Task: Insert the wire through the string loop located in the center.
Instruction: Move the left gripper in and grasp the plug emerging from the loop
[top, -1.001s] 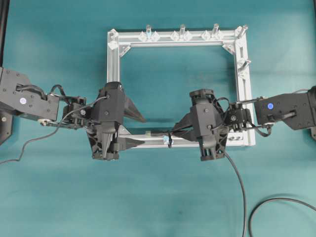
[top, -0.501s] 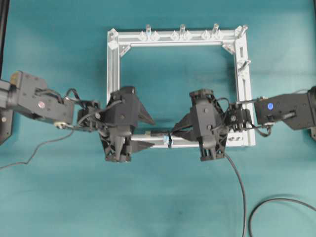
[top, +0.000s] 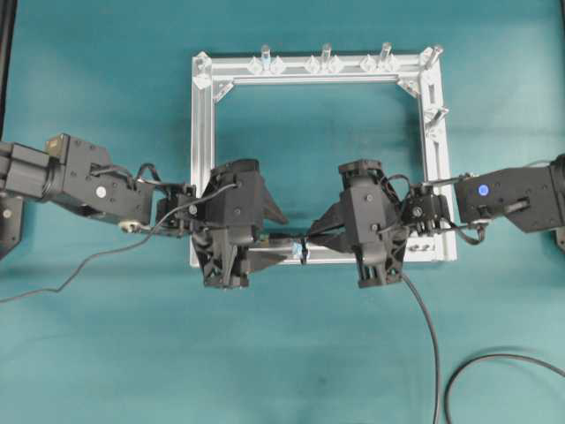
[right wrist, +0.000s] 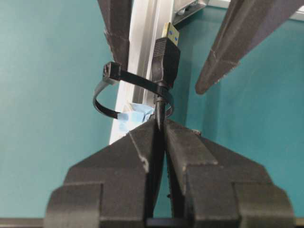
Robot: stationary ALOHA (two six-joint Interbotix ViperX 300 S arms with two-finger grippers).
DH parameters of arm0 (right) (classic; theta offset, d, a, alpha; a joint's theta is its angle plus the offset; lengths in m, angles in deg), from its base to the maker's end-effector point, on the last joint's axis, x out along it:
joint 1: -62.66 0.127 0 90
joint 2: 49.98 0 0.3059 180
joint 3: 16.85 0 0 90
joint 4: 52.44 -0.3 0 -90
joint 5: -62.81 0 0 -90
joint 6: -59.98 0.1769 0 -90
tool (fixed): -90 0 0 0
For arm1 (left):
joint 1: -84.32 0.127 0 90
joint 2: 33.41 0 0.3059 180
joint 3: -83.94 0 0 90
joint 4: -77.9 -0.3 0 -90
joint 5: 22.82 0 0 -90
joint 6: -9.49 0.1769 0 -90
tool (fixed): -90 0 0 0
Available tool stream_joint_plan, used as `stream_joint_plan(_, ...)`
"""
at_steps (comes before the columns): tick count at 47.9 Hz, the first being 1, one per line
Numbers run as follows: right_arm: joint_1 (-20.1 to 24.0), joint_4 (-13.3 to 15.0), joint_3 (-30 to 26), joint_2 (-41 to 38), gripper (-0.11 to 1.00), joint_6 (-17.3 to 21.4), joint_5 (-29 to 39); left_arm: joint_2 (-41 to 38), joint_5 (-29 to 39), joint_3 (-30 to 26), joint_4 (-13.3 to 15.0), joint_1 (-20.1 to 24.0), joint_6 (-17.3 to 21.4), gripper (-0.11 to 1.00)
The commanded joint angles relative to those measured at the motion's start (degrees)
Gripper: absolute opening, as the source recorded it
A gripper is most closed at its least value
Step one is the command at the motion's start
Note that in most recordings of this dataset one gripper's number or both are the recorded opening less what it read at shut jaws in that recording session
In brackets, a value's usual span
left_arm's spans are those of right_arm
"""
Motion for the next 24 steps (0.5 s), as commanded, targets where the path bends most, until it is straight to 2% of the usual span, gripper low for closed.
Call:
stream_joint_plan(1, -0.2, 0.1, -1.1, 0.8, 0.07, 0.0, -0.9, 0.2, -1.1, -1.0, -0.1, 0.5, 0.1, 0.79)
stream_joint_plan(11, -0.2, 0.1, -1.0, 0.8, 0.07, 0.0, -0.9, 0.0, -1.2, -1.0, -0.1, 1.0, 0.1, 0.78)
stream_joint_plan(16, -0.2, 0.2, -1.0, 0.8, 0.07, 0.0, -1.0, 0.0, -1.0, -0.7, -0.1, 1.0, -0.2, 0.73)
stream_joint_plan(19, -0.2, 0.4, -1.0, 0.7, 0.07, 0.0, -1.4, 0.1, -1.0, -0.7, -0.1, 0.9, -0.3, 0.64)
stream_joint_plan(24, -0.2, 0.8, -0.6, 0.8, 0.07, 0.0, -2.2, 0.2, -1.0, -0.8, -0.2, 1.0, 0.4, 0.37)
